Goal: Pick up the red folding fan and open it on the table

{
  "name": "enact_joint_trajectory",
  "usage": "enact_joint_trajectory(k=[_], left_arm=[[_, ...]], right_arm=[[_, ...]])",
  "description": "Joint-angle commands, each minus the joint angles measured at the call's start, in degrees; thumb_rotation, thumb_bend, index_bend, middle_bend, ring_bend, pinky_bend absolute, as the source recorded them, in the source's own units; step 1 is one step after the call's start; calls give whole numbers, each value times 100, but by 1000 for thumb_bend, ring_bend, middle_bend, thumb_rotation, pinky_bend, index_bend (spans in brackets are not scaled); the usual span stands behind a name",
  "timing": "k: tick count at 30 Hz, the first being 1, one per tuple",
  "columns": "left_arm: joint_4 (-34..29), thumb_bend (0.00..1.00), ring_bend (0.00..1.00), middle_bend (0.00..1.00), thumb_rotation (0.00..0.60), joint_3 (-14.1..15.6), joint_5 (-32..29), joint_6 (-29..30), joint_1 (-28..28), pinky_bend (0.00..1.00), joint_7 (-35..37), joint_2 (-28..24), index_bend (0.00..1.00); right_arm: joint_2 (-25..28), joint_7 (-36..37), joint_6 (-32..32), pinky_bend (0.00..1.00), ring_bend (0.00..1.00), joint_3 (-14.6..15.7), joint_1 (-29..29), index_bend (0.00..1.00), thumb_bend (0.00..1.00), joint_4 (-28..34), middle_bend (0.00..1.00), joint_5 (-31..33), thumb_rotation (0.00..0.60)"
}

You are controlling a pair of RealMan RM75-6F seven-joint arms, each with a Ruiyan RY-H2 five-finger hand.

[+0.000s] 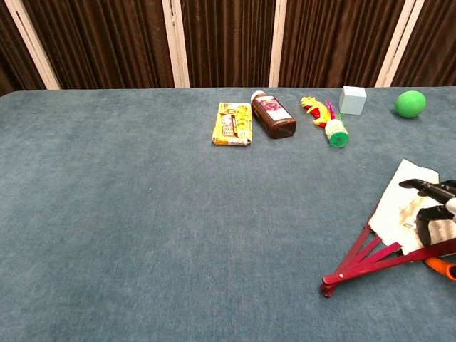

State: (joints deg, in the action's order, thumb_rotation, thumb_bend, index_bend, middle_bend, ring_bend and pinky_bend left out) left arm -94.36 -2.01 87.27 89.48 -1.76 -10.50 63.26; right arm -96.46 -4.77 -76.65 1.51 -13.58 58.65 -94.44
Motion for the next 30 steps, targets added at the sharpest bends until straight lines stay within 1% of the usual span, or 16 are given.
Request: enact_joint_trajectory(k=[1,8,15,17,22,30], left_arm=[[-2,178,0,0,600,0,-2,0,1,0,3,-4,46],[-10,178,0,0,600,12,28,20,9,0,11,-13,46],[-11,178,0,0,600,14,22,10,8,0,11,-14,46],[-14,178,0,0,600,19,25,-1,5,0,3,-10,46],[-16,178,0,0,600,30,36,-27,-8,0,-38,5,46],[15,178,0,0,600,42,84,-103,-65,0,-67,43,48]], right_arm=[[-16,-27,26,137,170,3,-21,590,349,-24,107,6,600],[-3,9,5,137,175,4,-30,614,392,5,111,26,600],[202,163,-374,141,184,-110,-37,641,429,192,124,-58,600],[325,181,-534,147,192,-171,-51,657,448,330,135,-102,600],[742,175,-815,148,194,-333,-159,662,458,805,138,-241,600],[1527,-324,-778,153,200,-594,-479,671,467,1813,140,-437,600]])
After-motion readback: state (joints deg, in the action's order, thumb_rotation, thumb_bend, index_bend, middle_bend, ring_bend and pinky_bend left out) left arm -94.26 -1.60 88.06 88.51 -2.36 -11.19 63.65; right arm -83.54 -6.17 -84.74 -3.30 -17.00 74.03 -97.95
